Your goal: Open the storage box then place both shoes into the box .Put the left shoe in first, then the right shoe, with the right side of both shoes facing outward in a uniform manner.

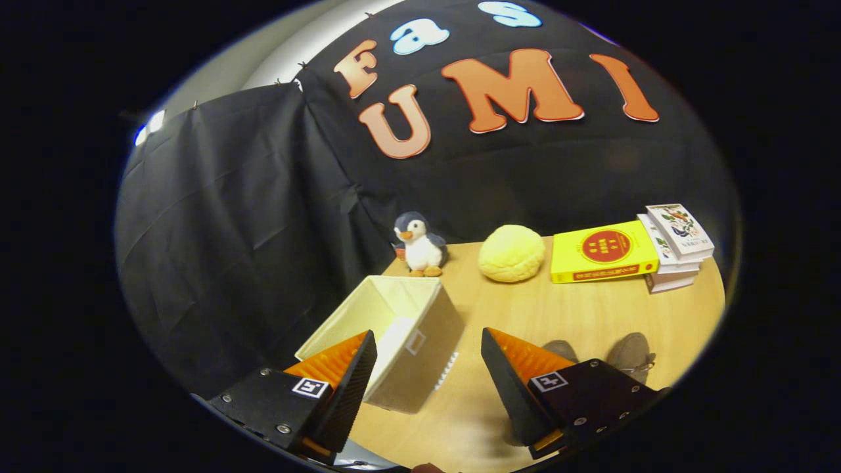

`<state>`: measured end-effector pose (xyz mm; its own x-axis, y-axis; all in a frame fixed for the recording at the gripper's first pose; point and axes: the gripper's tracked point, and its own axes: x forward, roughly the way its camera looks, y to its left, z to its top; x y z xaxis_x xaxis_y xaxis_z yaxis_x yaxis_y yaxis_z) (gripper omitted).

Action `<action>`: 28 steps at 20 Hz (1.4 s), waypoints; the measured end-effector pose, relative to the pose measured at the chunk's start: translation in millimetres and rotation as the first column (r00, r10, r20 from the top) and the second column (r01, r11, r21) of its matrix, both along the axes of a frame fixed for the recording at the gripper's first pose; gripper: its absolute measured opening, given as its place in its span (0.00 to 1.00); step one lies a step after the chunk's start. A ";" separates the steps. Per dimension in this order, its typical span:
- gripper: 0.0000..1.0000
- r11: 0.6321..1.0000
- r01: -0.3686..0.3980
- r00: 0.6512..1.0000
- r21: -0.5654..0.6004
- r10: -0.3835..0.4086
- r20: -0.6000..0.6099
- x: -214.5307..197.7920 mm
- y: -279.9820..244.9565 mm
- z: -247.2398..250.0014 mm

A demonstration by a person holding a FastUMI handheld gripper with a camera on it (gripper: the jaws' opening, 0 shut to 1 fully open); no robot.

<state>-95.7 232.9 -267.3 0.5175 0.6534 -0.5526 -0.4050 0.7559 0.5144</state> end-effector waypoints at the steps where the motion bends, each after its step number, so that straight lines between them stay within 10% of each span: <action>1: 0.96 0.999 0.018 1.000 -0.028 -0.018 -0.013 0.8 -13.5 -12.2; 13: 0.93 0.934 0.034 0.977 -0.356 -0.107 -0.187 -31.5 -106.9 -163.4; 28: 0.31 0.910 0.044 0.932 -0.411 -0.185 -0.311 -19.7 -87.0 -244.5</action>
<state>-115.4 145.9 -511.7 0.3127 0.2945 -0.9031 -0.1599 0.9535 0.2555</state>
